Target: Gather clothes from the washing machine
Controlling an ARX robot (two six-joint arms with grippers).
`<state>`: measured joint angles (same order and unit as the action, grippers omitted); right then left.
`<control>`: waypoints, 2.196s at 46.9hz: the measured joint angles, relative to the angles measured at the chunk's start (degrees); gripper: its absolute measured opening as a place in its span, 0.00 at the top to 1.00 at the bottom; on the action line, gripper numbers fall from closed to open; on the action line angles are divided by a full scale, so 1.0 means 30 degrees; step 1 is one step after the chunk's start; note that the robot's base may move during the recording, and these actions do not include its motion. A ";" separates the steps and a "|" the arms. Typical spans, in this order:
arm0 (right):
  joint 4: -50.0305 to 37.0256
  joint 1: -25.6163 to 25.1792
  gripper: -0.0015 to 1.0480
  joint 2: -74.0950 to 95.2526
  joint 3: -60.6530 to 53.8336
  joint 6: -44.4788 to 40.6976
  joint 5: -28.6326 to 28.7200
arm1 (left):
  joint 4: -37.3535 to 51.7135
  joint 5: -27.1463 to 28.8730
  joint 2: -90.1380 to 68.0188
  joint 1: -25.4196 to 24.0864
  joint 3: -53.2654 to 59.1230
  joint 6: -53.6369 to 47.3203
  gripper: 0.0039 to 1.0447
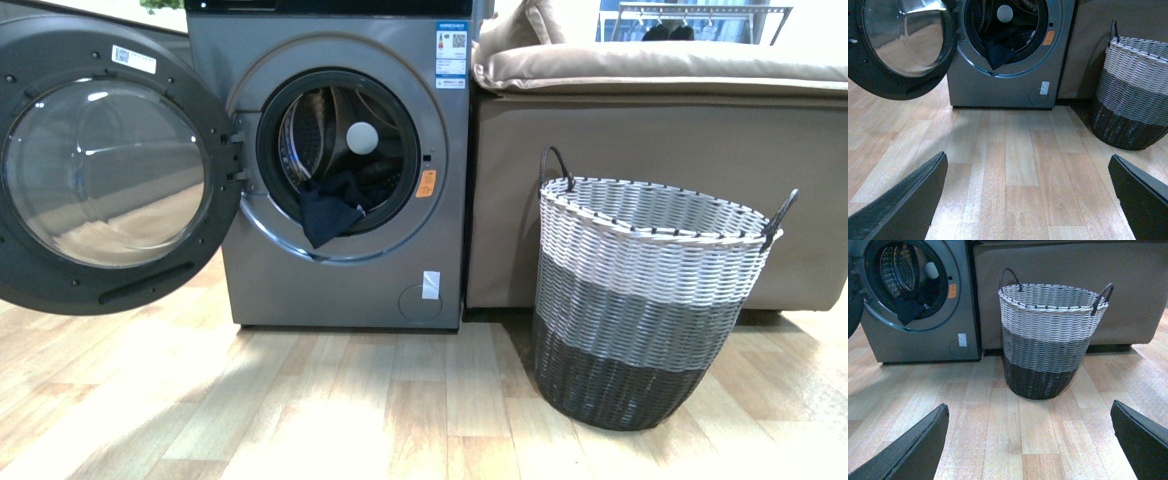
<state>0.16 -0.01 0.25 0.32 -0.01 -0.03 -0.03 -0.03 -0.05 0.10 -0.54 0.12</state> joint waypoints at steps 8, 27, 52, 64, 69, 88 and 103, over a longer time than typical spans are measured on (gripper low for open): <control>0.0000 0.0000 0.08 0.0000 0.0000 0.0000 0.0000 | 0.0000 0.0000 0.0000 0.0000 0.0007 0.0000 0.06; 0.0000 0.0000 0.08 0.0000 0.0000 0.0000 0.0000 | 0.0000 0.0000 0.0000 0.0000 0.0007 0.0000 0.06; 0.0000 0.0000 0.08 0.0000 0.0000 0.0000 0.0007 | 0.0000 0.0000 0.0007 0.0000 0.0007 0.0000 0.06; 0.0007 0.0000 0.08 0.0000 0.0000 0.0007 -0.0036 | 0.0000 -0.0007 0.0000 0.0000 0.0007 0.0000 0.06; -0.0007 0.0000 0.08 0.0000 0.0000 0.0000 0.0044 | -0.0007 0.0015 -0.0029 0.0000 0.0007 0.0000 0.06; 0.0000 -0.0007 0.08 0.0000 0.0000 0.0000 0.0029 | -0.0015 0.0007 0.0000 0.0000 0.0007 0.0007 0.06; 0.0000 0.0000 0.08 0.0000 0.0000 0.0000 0.0000 | -0.0015 -0.0007 -0.0029 0.0000 0.0000 0.0000 0.06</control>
<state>0.16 -0.01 0.25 0.32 -0.01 -0.03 -0.08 -0.05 -0.14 0.10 -0.54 0.12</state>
